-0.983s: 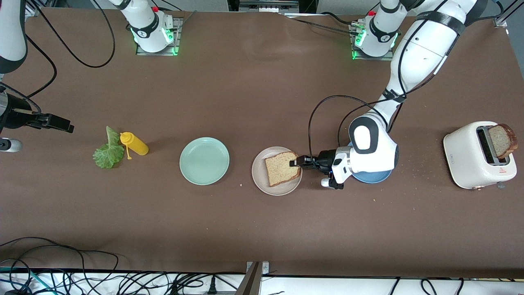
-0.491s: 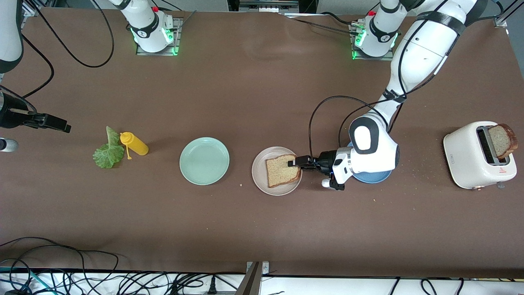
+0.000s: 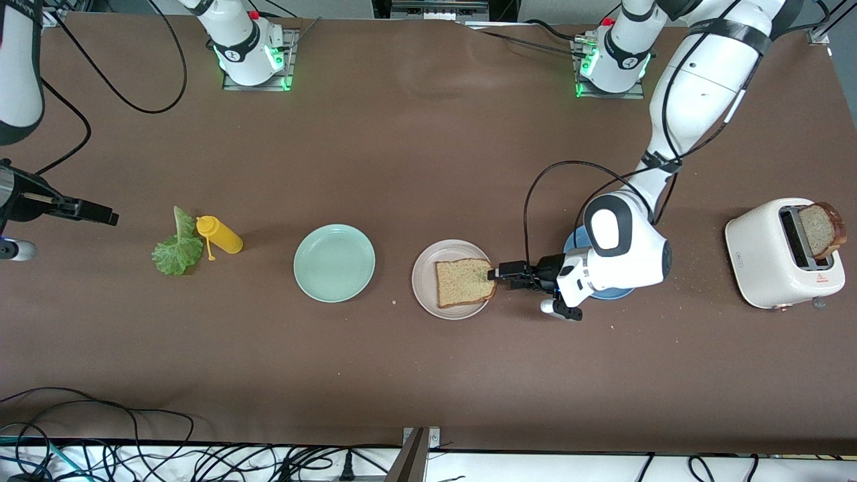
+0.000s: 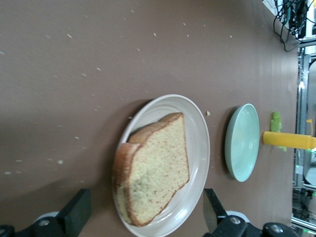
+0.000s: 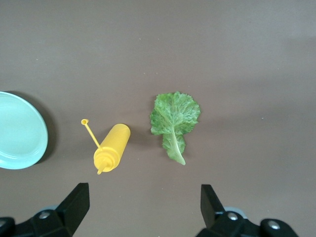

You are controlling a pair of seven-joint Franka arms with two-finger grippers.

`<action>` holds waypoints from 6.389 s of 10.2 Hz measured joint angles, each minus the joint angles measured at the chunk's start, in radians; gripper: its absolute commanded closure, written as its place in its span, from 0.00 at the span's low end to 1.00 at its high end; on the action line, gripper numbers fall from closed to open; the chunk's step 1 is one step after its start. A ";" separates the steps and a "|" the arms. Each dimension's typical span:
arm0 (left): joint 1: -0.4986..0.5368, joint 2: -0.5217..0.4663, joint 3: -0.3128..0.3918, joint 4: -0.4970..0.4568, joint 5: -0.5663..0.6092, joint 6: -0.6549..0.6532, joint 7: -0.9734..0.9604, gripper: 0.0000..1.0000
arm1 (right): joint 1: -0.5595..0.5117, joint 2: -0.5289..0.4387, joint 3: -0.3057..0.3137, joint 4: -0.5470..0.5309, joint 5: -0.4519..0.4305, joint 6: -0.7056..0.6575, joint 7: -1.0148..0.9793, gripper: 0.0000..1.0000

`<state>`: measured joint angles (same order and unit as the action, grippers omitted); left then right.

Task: Make sandwich on beige plate with both arms
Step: 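Open the left gripper on the toast while the right gripper reaches the lettuce, then withdraw the left gripper while the right gripper grasps the lettuce leaf, then carry the green lettuce leaf with the right gripper to the beige plate, then lower the lettuce onto the toast and open the right gripper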

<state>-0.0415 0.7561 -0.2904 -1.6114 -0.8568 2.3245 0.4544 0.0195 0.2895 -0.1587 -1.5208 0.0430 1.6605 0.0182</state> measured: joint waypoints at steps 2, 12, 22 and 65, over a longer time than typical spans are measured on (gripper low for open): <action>0.044 -0.050 0.002 -0.006 0.161 -0.004 -0.094 0.00 | -0.007 0.042 -0.001 -0.002 0.000 0.020 0.000 0.00; 0.166 -0.442 0.301 -0.257 0.712 -0.169 -0.217 0.00 | -0.039 0.168 -0.005 -0.315 0.000 0.380 0.001 0.00; 0.226 -0.699 0.295 -0.261 0.769 -0.489 -0.218 0.00 | -0.049 0.297 -0.006 -0.330 0.000 0.403 0.001 0.63; 0.213 -0.677 0.147 -0.046 0.892 -0.665 -0.332 0.00 | 0.774 0.674 0.126 0.347 -0.158 0.802 -0.179 1.00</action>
<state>0.1711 0.0790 -0.1431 -1.6575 0.0353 1.6594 0.1223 0.7939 0.9639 -0.0329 -1.1739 -0.1153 2.4626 -0.1612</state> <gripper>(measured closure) 0.000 0.960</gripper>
